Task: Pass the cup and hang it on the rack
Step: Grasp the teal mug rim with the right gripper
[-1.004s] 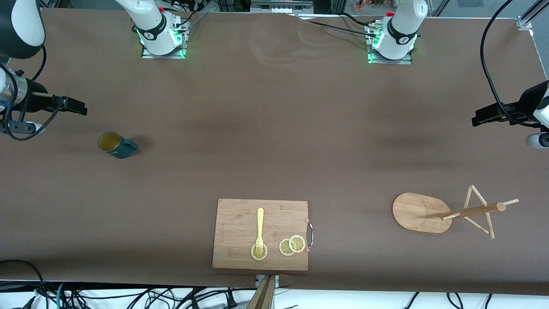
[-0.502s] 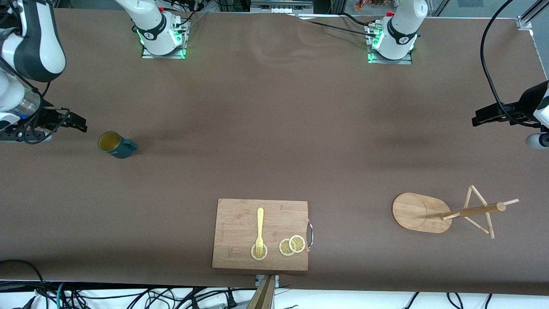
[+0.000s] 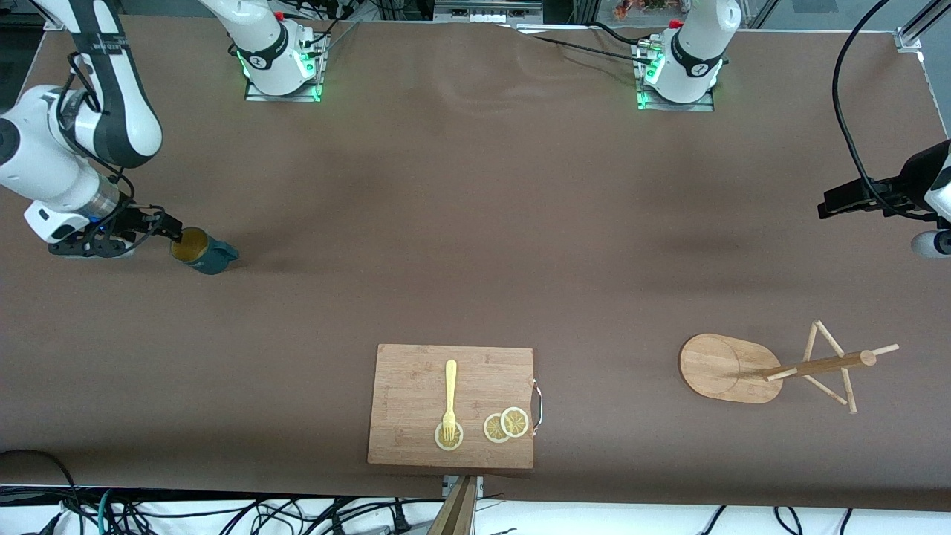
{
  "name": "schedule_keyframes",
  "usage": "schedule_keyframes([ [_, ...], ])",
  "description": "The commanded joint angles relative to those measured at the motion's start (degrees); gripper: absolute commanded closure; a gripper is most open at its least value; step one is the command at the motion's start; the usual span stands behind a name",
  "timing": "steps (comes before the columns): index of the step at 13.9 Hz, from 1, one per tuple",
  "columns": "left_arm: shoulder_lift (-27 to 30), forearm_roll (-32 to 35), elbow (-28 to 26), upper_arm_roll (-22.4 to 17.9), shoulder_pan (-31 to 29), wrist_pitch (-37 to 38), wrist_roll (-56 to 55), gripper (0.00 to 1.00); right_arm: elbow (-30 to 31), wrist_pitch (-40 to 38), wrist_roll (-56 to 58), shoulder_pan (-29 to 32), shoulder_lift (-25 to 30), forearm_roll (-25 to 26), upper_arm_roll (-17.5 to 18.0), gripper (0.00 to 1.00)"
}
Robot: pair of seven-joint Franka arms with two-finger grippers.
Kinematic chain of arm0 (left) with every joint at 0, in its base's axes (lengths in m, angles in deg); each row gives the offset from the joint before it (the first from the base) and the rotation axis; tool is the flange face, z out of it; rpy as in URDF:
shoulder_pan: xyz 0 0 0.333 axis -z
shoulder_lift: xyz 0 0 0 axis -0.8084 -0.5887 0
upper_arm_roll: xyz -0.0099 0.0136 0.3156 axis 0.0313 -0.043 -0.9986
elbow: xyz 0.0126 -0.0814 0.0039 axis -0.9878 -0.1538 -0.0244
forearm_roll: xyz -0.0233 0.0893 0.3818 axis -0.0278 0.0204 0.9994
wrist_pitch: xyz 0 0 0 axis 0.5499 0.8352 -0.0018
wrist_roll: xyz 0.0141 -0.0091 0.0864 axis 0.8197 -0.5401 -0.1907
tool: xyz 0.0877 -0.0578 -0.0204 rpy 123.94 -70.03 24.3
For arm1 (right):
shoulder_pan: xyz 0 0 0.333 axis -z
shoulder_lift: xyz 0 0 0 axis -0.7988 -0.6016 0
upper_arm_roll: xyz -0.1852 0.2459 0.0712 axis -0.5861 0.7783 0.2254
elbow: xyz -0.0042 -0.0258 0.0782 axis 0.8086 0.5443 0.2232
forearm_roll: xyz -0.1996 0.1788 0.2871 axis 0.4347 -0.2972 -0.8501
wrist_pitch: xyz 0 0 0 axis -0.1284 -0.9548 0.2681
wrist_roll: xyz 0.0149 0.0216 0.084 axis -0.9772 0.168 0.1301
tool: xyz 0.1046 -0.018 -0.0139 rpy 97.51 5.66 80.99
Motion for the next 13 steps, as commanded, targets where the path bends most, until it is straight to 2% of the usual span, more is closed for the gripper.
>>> schedule_keyframes([
  [1,-1.0,0.4,1.8,0.0,-0.3,0.5,0.0,0.00,0.4,3.9,0.8,0.1,-3.6,-1.2,0.2,0.01],
  [2,-1.0,0.4,1.9,0.0,-0.3,0.5,0.0,0.00,0.4,4.1,0.8,0.1,-4.6,-1.2,0.2,0.05],
  [3,-1.0,0.4,1.9,0.0,0.0,0.5,-0.1,0.00,0.4,4.2,0.8,0.1,-5.3,-1.2,0.2,0.20],
  [4,-1.0,0.4,1.9,0.0,0.2,0.5,-0.2,0.00,0.3,4.2,0.8,0.1,-5.8,-1.2,0.3,0.45],
  [5,-1.0,0.4,1.9,0.0,0.3,0.5,-0.3,0.00,0.2,4.3,0.8,0.1,-6.4,-1.2,0.4,0.64],
  [6,-1.0,0.4,1.9,0.0,0.3,0.5,-0.3,0.00,0.1,5.1,0.8,0.1,-7.0,-1.2,0.5,0.89],
  [7,-1.0,0.4,1.8,0.0,0.2,0.5,-0.3,0.00,-0.2,5.3,0.8,0.1,-7.7,-1.2,0.6,1.00],
  [13,-0.9,0.5,1.9,0.0,0.3,0.5,-0.4,0.00,-1.4,4.5,1.0,-0.3,-7.6,-1.1,1.6,1.00],
])
